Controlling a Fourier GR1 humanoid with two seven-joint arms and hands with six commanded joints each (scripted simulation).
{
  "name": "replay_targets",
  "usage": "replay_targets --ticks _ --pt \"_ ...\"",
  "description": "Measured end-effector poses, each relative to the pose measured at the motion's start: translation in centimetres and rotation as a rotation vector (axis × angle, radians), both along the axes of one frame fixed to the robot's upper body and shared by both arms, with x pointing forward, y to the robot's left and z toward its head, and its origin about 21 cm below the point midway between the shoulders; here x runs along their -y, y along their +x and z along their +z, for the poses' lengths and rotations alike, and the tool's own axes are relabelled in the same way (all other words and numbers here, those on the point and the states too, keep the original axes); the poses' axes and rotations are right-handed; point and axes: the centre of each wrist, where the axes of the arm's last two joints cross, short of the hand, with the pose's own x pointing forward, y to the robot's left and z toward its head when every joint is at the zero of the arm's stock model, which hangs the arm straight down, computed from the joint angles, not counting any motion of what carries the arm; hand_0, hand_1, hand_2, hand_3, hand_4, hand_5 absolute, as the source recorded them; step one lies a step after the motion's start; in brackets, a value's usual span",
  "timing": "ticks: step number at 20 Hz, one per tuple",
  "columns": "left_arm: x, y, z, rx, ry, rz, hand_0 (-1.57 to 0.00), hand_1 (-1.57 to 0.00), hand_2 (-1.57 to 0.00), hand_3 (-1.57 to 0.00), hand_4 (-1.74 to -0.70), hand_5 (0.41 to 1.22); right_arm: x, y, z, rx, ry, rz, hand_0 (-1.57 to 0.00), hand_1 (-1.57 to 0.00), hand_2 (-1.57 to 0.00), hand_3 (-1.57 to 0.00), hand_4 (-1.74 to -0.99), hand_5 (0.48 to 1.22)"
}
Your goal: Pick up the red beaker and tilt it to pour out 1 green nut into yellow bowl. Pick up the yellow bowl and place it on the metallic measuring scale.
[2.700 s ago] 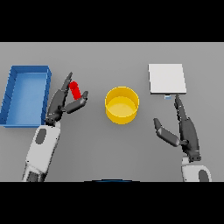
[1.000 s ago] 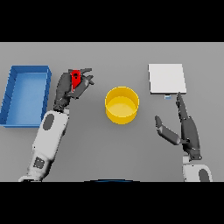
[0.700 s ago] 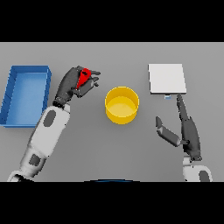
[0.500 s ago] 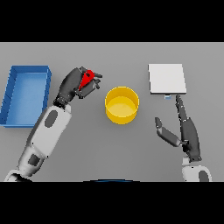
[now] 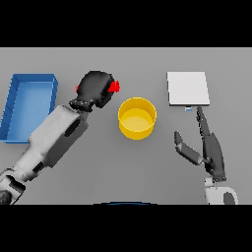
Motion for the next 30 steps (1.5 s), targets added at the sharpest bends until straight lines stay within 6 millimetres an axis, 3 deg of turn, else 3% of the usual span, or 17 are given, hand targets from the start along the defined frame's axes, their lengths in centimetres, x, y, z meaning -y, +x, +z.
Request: replay_targets --ticks 3,4,8,15,23,30 --pt "0.4 0.3 0.8 0.040 0.137 -0.052 -1.57 -1.57 -1.57 -1.57 -1.65 1.201 0.3 -0.3 -0.3 -0.004 -0.003 -0.002 0.00 0.00 0.00 0.00 -1.284 0.705" --pt "0.8 0.4 1.1 0.050 0.194 -0.084 -1.57 -1.57 -1.57 -1.57 -1.67 1.205 -0.2 -0.5 -0.1 0.013 0.012 0.007 0.00 0.00 0.00 0.00 -1.283 0.702" --pt "2.6 0.8 2.3 0.051 0.412 -0.181 -1.57 -1.57 -1.57 -1.28 -1.70 1.215 -0.2 0.2 -0.4 -0.004 0.055 -0.009 0.00 0.00 0.00 0.00 -1.292 0.678" --pt "5.3 0.8 2.2 0.090 0.746 -0.352 -1.57 -1.57 -1.57 -1.51 -1.73 1.220 0.0 -0.1 -0.8 0.001 0.093 -0.020 0.00 0.00 0.00 0.00 -1.291 0.640" --pt "7.3 0.8 2.5 0.183 1.027 -0.452 -1.57 -1.57 -1.57 -1.56 -1.74 1.221 -0.3 -0.4 -0.8 0.000 0.065 -0.037 0.00 0.00 0.00 0.00 -1.276 0.593" --pt "9.1 1.2 3.2 0.234 1.241 -0.517 -1.57 -1.57 -1.57 -1.57 -1.73 1.221 -0.5 0.0 -0.9 -0.019 0.038 -0.058 0.00 0.00 0.00 0.00 -1.214 0.589"
